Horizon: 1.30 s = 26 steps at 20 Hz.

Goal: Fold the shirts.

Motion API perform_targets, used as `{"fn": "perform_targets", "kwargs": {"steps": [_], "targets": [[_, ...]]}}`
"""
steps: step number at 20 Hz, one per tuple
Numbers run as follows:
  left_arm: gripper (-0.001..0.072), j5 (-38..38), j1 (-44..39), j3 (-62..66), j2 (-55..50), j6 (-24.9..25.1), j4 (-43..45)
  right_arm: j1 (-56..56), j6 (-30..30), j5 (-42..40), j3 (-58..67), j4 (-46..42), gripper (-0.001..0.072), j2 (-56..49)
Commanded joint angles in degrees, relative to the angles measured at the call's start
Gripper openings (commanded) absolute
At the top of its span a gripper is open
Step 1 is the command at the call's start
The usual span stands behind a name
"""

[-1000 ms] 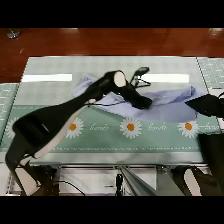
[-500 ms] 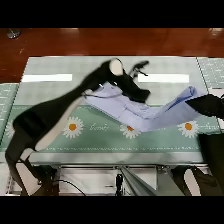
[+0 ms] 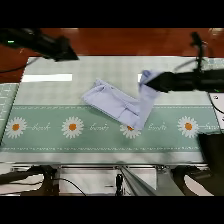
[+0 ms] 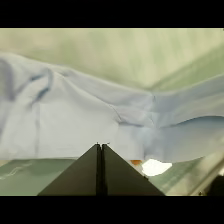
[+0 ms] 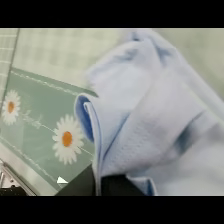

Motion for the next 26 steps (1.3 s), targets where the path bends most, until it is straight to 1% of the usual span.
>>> {"fn": "perform_targets", "kwargs": {"steps": [1,3,5,7,10,11,12,13,14,15,17,18,19,20,21,22,23,24,25,26], "targets": [[0.0023,6.7,6.4,-14.6,17.9,3.5,0.5,13.6,1.6,-8.2,14.8,0.6,0.0020,-19.9],[0.0023,11.3,5.8,-25.7,27.4,5.0,0.4,17.1,3.1,-7.9,23.6,1.0,0.0020,-30.8],[0.0023,15.1,5.7,-36.0,34.8,5.0,0.4,18.6,3.9,-7.6,30.1,1.0,0.0021,-38.7],[0.0023,16.3,5.7,-42.9,38.8,5.0,0.4,18.9,5.4,-7.6,34.0,1.0,0.0020,-43.5],[0.0023,16.3,5.7,-48.2,39.9,5.0,0.4,18.9,7.5,-7.8,35.8,1.1,0.0022,-46.7],[0.0023,16.8,5.7,-49.1,39.6,5.0,0.4,18.9,7.5,-7.8,35.8,1.1,0.0174,-46.9],[0.0023,17.6,5.7,-49.7,39.4,5.0,0.4,18.9,7.4,-7.7,35.8,1.0,0.0568,-46.9],[0.0023,18.3,5.7,-50.0,39.0,5.0,0.4,18.2,7.0,-6.7,36.0,0.9,0.0632,-46.4],[0.0023,18.6,5.7,-50.0,38.5,5.0,0.4,16.6,7.0,-4.3,36.3,1.0,0.0632,-45.4],[0.0023,18.9,5.7,-50.0,38.1,5.0,0.4,13.7,7.0,0.1,37.0,0.9,0.0630,-43.7],[0.0023,19.2,5.7,-50.0,37.4,5.0,0.4,6.0,6.7,12.3,37.7,-0.6,0.0623,-38.4],[0.0023,19.2,5.7,-50.0,37.2,5.0,0.4,2.3,6.2,18.8,37.6,-4.6,0.0623,-34.7],[0.0023,19.2,5.7,-50.0,37.1,5.0,0.4,-0.9,6.0,24.9,37.1,-12.5,0.0623,-30.2],[0.0023,19.4,5.7,-50.0,37.1,5.0,0.4,-3.0,6.0,27.5,34.7,-21.1,0.0623,-25.0],[0.0023,19.4,5.7,-50.0,37.1,5.0,0.4,-4.9,6.7,26.3,28.7,-28.9,0.0623,-18.4],[0.0023,19.5,5.7,-50.0,37.1,5.0,0.4,-6.9,9.2,21.4,19.9,-32.4,0.0623,-11.1],[0.0023,19.7,5.7,-50.0,37.1,5.0,0.4,-8.6,12.4,14.2,9.9,-32.3,0.0623,-4.3],[0.0023,19.8,5.7,-50.0,37.1,5.0,0.4,-9.3,17.1,5.3,-2.1,-30.4,0.0623,3.1],[0.0023,20.0,5.7,-50.0,37.1,5.0,0.4,-9.2,21.4,-3.3,-12.9,-28.0,0.0623,9.0],[0.0023,20.2,5.7,-50.0,37.1,5.0,0.4,-8.2,25.6,-12.1,-23.7,-22.9,0.0623,14.0]]}}
